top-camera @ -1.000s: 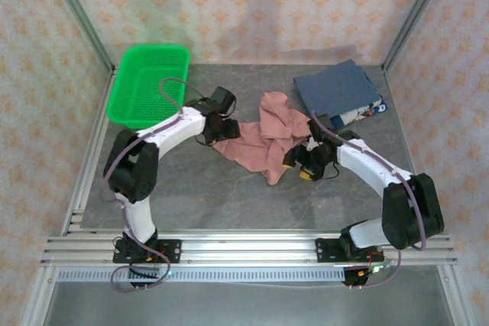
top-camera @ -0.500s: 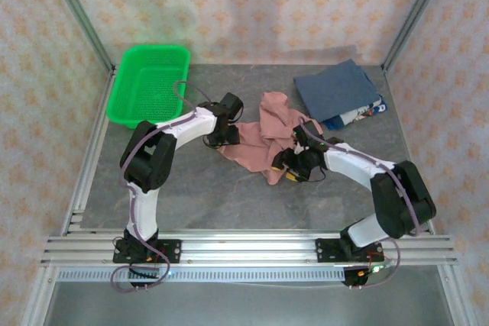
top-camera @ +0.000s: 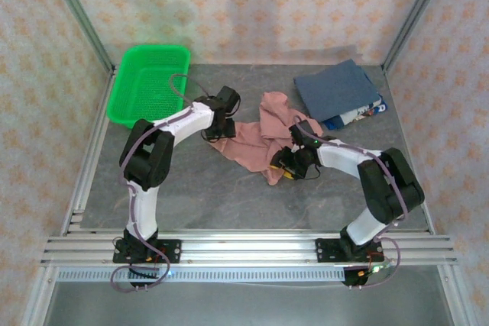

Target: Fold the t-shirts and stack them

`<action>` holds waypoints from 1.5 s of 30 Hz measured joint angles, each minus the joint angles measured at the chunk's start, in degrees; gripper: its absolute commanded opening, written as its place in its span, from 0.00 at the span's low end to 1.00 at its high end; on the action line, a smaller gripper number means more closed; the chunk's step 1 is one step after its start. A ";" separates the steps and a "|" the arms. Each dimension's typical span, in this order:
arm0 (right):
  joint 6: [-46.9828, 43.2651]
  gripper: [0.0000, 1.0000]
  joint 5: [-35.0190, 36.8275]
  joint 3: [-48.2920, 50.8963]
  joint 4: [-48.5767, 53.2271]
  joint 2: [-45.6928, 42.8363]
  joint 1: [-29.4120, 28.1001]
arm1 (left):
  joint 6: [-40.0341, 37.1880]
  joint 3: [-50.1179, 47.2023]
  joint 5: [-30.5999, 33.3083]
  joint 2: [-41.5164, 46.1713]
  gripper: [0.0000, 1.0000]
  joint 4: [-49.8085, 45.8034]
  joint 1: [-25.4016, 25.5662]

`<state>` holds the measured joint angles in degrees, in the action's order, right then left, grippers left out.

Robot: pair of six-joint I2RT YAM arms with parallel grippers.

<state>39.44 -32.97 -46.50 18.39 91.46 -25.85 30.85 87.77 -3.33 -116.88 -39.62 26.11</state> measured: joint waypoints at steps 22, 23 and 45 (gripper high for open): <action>-5.44 0.00 7.32 -26.53 14.21 -5.68 4.57 | -3.87 3.58 -3.58 19.08 0.00 -3.85 -9.31; -5.92 0.00 7.54 -28.50 15.19 -7.08 5.60 | -3.52 4.28 -4.11 21.24 0.00 -3.82 -9.92; -3.85 0.00 -8.85 -83.06 24.87 4.68 21.64 | 8.81 58.03 -20.17 10.08 0.00 -5.22 -20.26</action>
<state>35.59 -41.82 -129.56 43.27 96.14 -4.21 39.66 145.80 -23.51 -106.80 -44.84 5.85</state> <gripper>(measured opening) 0.047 0.046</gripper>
